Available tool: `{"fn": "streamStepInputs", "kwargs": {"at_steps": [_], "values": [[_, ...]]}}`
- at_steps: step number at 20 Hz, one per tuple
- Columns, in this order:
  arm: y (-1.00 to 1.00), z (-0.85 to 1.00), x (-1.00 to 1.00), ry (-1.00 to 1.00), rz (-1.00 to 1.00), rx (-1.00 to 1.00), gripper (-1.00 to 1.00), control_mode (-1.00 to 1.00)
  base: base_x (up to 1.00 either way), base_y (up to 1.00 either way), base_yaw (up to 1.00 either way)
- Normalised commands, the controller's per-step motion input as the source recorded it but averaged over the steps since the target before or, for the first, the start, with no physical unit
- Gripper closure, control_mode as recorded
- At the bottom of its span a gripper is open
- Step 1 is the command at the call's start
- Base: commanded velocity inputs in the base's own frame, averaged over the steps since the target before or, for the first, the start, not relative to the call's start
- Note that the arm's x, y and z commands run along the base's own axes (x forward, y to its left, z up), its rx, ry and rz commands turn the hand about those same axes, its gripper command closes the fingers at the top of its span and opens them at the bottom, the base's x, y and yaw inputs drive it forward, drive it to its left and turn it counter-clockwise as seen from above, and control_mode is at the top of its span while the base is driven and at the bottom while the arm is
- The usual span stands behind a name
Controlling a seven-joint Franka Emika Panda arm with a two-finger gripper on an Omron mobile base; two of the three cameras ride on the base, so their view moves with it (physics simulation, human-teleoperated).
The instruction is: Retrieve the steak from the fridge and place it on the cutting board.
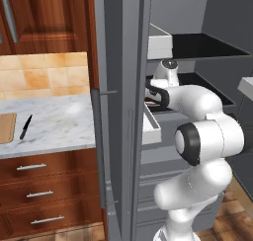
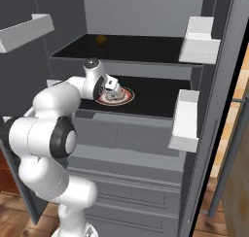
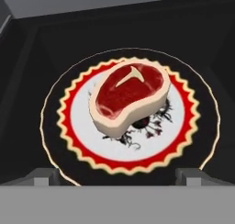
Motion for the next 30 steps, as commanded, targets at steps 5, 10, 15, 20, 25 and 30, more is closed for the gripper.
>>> {"fn": "streamStepInputs", "kwargs": {"at_steps": [5,10,15,20,25,30], "values": [[0.0,-0.16,0.32,0.0,0.0,0.0,-1.0,-1.0,0.0,0.0,0.0],[0.01,-0.14,0.34,0.0,0.0,0.0,-1.0,-1.0,0.0,0.0,0.0],[0.0,-0.1,0.29,0.0,0.0,0.0,-1.0,-1.0,0.0,0.0,0.0],[0.0,-0.17,0.25,0.0,0.0,0.0,-1.0,-1.0,0.0,0.0,0.0],[0.0,-0.11,0.22,0.0,0.0,0.0,-1.0,-1.0,0.0,0.0,0.0],[0.0,-0.11,0.06,0.0,0.0,0.0,1.0,-1.0,0.0,0.0,0.0]]}}
